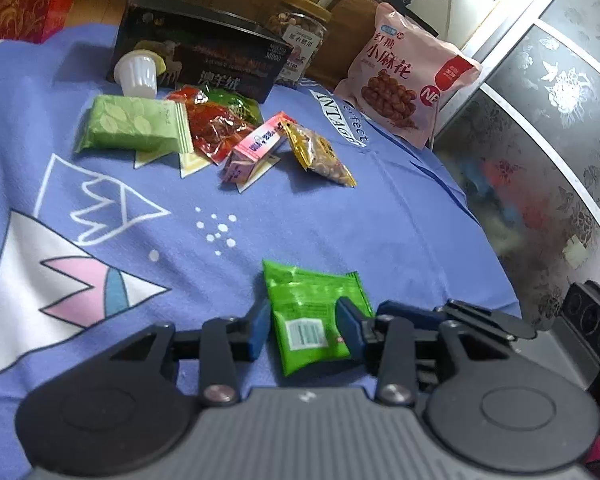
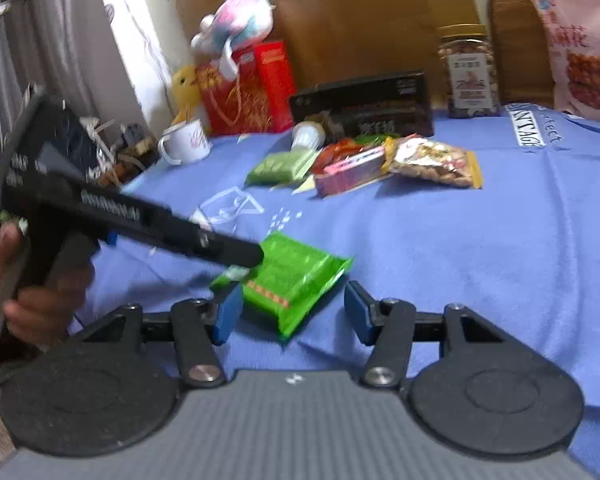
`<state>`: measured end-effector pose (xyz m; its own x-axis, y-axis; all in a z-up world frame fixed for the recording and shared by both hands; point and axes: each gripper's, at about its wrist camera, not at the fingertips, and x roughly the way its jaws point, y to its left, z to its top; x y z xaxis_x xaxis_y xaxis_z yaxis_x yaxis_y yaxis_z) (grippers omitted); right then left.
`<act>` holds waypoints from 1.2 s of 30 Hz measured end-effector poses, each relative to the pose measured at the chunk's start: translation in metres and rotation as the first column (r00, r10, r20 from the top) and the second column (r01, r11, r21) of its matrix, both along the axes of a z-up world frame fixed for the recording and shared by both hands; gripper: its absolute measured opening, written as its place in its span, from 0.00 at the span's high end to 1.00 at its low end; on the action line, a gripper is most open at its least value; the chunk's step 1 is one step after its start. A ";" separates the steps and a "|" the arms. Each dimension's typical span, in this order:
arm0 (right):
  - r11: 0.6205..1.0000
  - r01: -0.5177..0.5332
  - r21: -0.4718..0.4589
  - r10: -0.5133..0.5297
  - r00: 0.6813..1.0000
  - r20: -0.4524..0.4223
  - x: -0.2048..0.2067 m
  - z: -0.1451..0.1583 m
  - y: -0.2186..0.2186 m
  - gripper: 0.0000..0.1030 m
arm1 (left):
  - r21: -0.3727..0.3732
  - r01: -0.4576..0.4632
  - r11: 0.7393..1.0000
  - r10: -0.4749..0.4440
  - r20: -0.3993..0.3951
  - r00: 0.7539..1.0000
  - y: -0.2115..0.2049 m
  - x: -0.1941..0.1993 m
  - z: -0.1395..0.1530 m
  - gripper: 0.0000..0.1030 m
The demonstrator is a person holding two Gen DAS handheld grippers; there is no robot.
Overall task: Organize snacks
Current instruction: 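Carry the green packet into the tin box and open the left gripper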
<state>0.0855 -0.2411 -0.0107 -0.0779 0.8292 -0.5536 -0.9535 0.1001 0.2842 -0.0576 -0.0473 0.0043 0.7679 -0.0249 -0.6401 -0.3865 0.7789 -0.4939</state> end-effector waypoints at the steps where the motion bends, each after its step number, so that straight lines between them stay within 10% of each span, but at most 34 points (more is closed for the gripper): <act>1: 1.000 -0.010 -0.008 0.010 1.000 0.006 0.000 -0.003 0.000 0.43 | 0.003 0.004 1.000 -0.004 -0.001 1.000 -0.001 0.000 0.000 0.63; 11: 0.999 -0.036 -0.002 0.036 0.978 0.203 -0.019 -0.013 0.005 0.51 | 0.017 0.047 0.999 -0.047 -0.009 0.999 -0.008 0.013 -0.006 0.65; 36: 0.998 -0.042 0.044 0.031 0.977 0.213 -0.006 0.008 0.074 0.60 | 0.049 -0.006 0.999 0.001 0.114 0.993 0.043 0.022 0.032 0.66</act>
<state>0.0790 -0.1673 -0.0032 0.0061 0.8540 -0.5203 -0.9953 0.0553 0.0791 -0.0356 -0.0043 0.0364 0.8360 0.0071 -0.5486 -0.3326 0.8018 -0.4965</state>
